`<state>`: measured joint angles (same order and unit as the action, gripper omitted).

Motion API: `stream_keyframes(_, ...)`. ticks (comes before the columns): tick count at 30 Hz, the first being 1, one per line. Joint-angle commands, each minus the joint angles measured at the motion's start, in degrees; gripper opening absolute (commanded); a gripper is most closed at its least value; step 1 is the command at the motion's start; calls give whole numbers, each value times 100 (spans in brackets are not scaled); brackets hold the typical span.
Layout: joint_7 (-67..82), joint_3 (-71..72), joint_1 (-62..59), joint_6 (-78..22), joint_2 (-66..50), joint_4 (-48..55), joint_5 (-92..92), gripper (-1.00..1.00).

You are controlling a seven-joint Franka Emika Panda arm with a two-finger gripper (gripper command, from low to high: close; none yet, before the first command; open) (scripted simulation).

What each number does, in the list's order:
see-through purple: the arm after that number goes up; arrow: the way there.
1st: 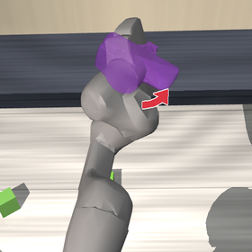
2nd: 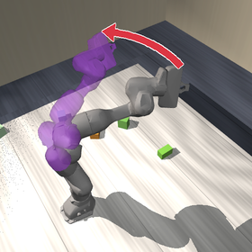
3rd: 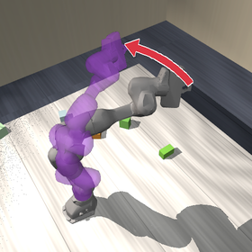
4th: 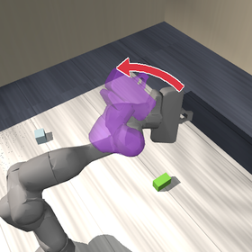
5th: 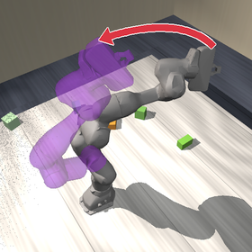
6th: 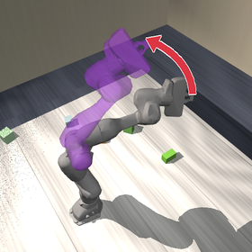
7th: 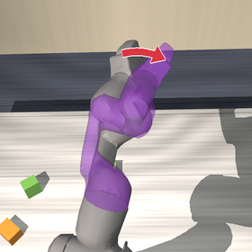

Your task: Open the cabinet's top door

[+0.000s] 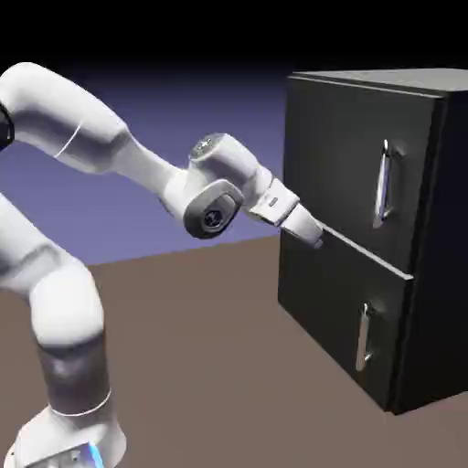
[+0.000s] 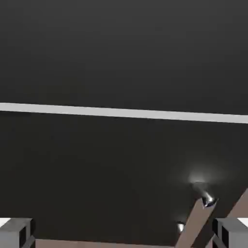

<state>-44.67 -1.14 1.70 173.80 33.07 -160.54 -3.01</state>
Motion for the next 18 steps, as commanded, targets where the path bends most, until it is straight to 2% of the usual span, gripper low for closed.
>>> stream_keyframes(1, -184, -94, 84, -17, 34, 38, -250, 100)
stream_keyframes(18, -3298, -1695, 1516, -314, 614, 684, -4486, 100)
